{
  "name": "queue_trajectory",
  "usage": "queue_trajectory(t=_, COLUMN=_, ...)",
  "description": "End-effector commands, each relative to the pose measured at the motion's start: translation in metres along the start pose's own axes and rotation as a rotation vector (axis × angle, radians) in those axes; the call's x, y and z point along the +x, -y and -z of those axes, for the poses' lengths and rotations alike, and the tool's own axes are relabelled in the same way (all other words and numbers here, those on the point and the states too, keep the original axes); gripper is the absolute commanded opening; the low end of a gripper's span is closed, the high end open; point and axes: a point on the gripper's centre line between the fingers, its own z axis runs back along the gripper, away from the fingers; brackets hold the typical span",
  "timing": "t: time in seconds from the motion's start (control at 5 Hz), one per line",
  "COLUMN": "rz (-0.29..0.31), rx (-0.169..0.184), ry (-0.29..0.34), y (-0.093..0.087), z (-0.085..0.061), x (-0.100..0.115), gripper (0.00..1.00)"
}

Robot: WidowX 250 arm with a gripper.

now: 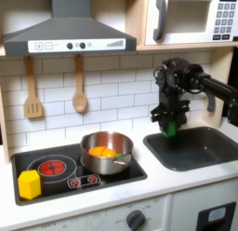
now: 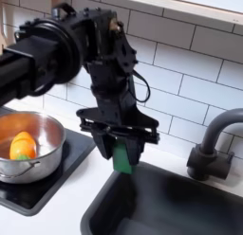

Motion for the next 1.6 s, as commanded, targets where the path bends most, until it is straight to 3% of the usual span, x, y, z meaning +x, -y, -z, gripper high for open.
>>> queue_trajectory(t=0.0, rz=0.083, rx=-0.002, ry=-0.071, y=0.017, z=0.027, x=-0.018, gripper=0.00)
queue_trajectory(t=0.2, rz=0.112, rx=0.012, ry=-0.094, y=0.020, z=0.037, x=-0.024, gripper=0.00)
queue_trajectory(t=0.8, rz=0.185, rx=0.045, ry=-0.083, y=0.030, z=0.054, x=-0.020, gripper=0.00)
queue_trajectory(t=1.0, rz=0.204, rx=0.044, ry=-0.103, y=0.028, z=0.057, x=-0.022, gripper=1.00)
queue_trajectory(t=1.4, rz=0.186, rx=0.062, ry=-0.080, y=0.021, z=0.046, x=-0.018, gripper=1.00)
